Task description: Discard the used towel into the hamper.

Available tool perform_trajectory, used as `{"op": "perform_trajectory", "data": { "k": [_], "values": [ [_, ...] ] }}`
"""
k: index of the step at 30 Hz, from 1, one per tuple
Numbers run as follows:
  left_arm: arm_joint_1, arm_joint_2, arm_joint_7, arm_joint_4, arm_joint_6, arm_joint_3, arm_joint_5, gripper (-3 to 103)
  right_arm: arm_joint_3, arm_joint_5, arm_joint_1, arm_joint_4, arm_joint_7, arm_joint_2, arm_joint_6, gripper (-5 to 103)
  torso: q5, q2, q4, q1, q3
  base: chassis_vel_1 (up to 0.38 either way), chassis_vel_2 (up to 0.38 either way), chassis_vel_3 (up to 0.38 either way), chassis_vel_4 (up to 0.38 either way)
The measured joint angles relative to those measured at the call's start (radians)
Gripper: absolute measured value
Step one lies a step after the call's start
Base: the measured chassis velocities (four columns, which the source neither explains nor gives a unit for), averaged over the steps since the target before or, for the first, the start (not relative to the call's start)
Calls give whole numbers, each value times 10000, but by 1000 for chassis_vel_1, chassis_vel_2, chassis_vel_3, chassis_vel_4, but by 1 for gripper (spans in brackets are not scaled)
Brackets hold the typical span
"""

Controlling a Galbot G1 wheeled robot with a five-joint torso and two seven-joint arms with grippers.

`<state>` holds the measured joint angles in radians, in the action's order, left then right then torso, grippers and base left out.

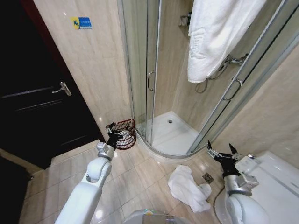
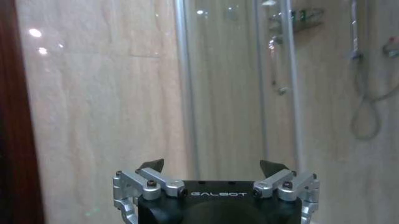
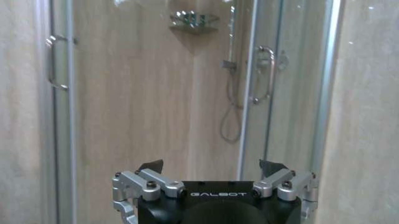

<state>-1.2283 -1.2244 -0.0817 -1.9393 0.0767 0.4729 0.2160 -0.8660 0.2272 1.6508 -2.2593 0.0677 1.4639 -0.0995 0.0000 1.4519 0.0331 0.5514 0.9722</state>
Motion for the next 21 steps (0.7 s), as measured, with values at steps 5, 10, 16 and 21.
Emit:
{"op": "perform_trajectory", "data": {
  "k": [5,10,16,21],
  "values": [
    [117,154,34,213,-26,309,344,100,-187,484,-176,-80,80,-166,-18,100,0,0,1,1,0,0,0,0,0],
    [58,409,152,-155,420,563,1610,100,-316,700,-222,-281,57,-342,-155,100,1,0,2,1,0,0,0,0,0],
    [27,426,173,-360,580,563,1845,100,42,517,-138,-559,-49,-161,-271,100,0,0,0,0,-1,0,0,0,0],
    [19,435,191,-360,571,559,1839,100,160,188,-156,-632,-107,-92,-480,100,-1,0,0,1,-1,0,0,0,0]
  ]
}}
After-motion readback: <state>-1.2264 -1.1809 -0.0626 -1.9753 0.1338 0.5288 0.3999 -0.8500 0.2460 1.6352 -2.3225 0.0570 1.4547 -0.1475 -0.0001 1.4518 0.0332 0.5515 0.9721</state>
